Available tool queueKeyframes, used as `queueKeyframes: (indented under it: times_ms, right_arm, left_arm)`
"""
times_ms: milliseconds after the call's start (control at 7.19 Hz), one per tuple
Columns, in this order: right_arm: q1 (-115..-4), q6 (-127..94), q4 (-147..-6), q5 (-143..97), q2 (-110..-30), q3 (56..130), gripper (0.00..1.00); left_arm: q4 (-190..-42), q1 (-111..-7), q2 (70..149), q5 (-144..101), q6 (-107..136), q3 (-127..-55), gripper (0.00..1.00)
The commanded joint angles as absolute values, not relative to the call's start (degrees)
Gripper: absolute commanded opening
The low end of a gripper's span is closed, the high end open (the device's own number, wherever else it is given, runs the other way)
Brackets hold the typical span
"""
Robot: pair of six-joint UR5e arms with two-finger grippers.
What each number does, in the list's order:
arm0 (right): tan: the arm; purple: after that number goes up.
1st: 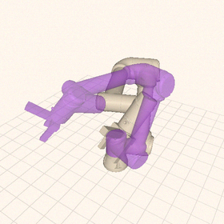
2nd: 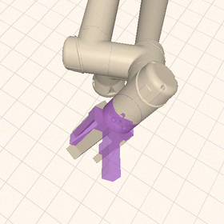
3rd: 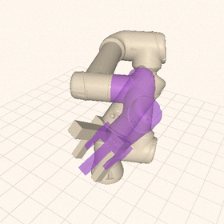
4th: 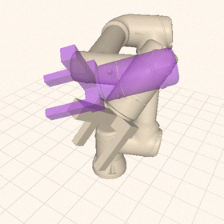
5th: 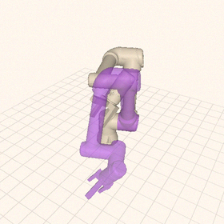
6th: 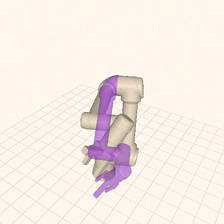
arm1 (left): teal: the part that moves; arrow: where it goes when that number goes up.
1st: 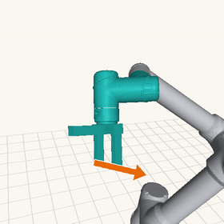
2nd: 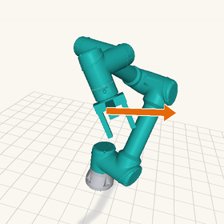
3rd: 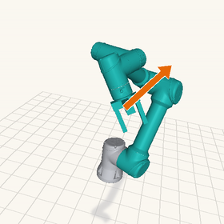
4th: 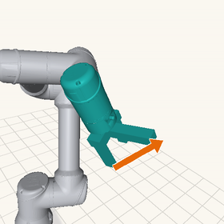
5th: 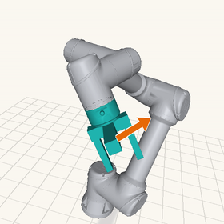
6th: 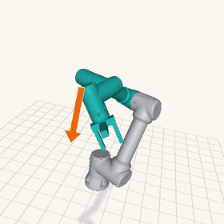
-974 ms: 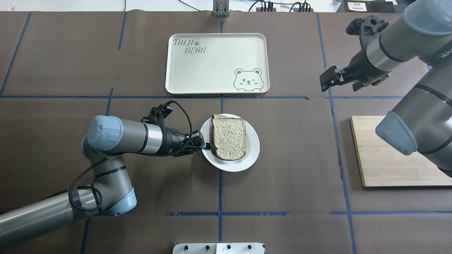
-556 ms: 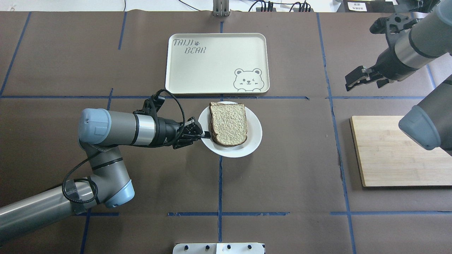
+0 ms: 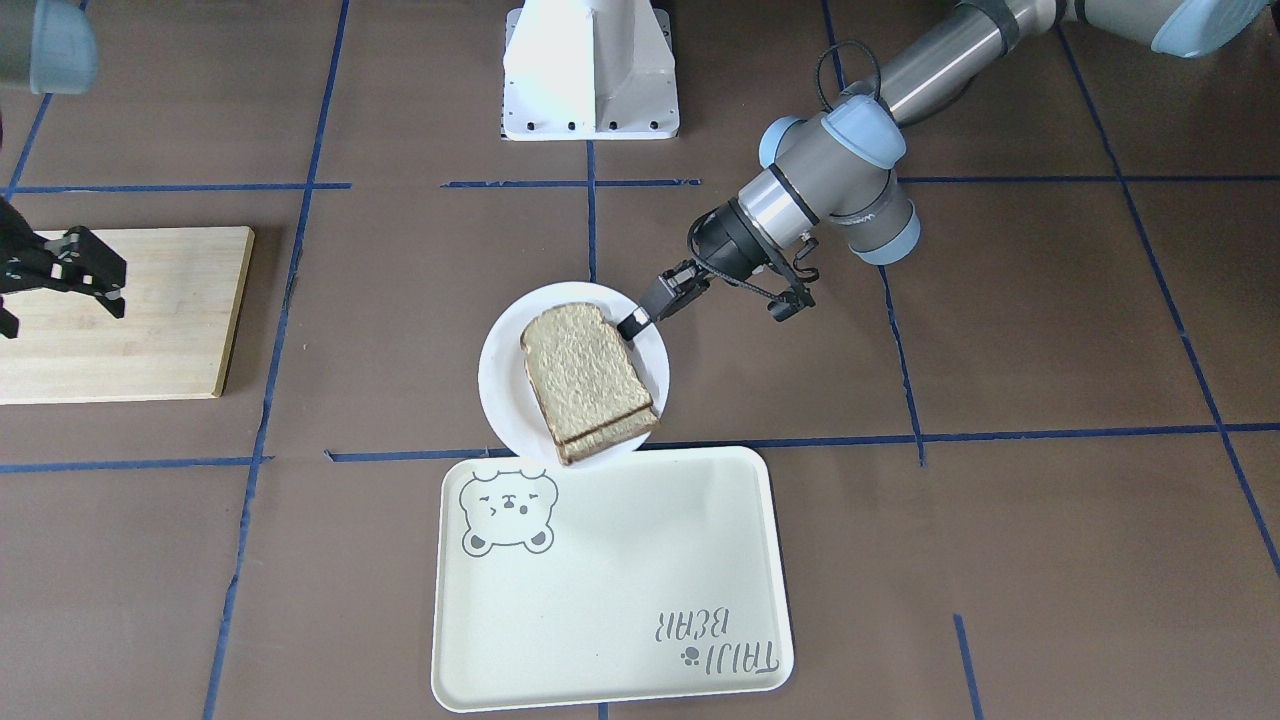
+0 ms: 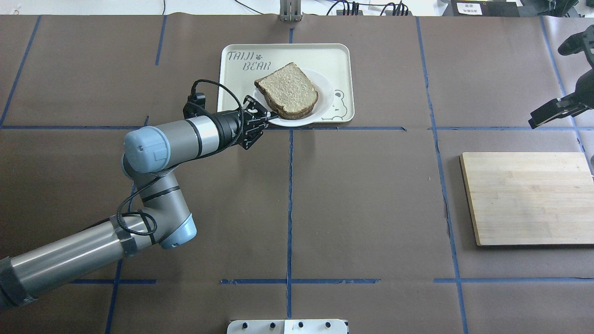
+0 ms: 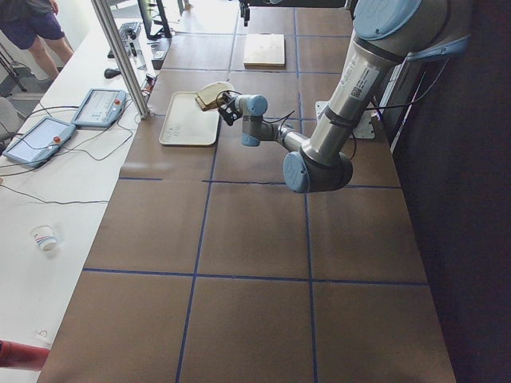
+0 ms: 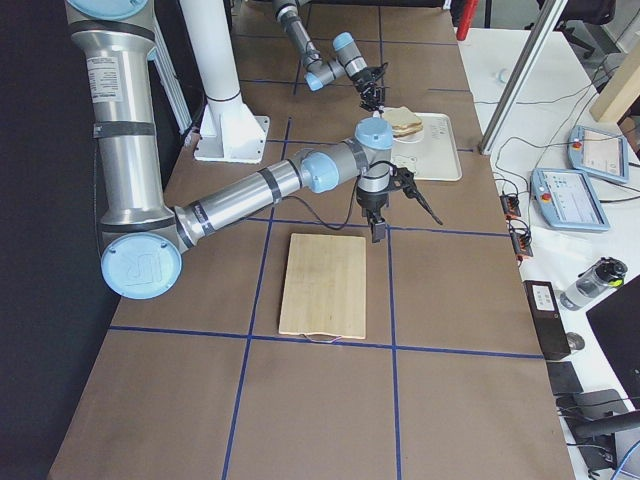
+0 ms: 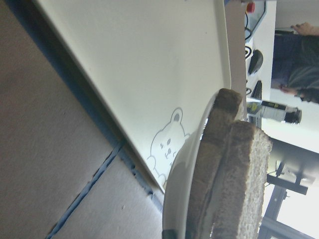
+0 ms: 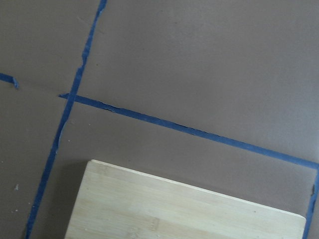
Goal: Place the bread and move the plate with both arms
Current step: 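Slide the plate with the left gripper onto the bear tray while the right arm retracts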
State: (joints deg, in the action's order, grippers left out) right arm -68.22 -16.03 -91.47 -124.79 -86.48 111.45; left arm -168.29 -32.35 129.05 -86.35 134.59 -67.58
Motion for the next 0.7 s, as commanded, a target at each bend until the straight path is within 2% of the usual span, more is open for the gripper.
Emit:
queueKeyframes:
  times_ms: [0,417,556]
  right_arm:
    - [-72.4,-15.02,-91.41,-128.12,-89.03,111.01,1.0]
    - [-74.17,-14.85,-90.62,-127.79,-89.56,110.57,1.0]
    - [-74.44,-14.94,-90.53,-127.79,-89.47,110.48,1.0]
  left_arm:
    - [-168.31,-34.35,137.69,-81.04,139.04,-52.97,0.0]
    - [-167.87,-35.07,138.51,-81.3,139.75,-48.08,0.06]
    - [-167.87,-35.07,138.52,-81.56,139.31,-48.51,0.43]
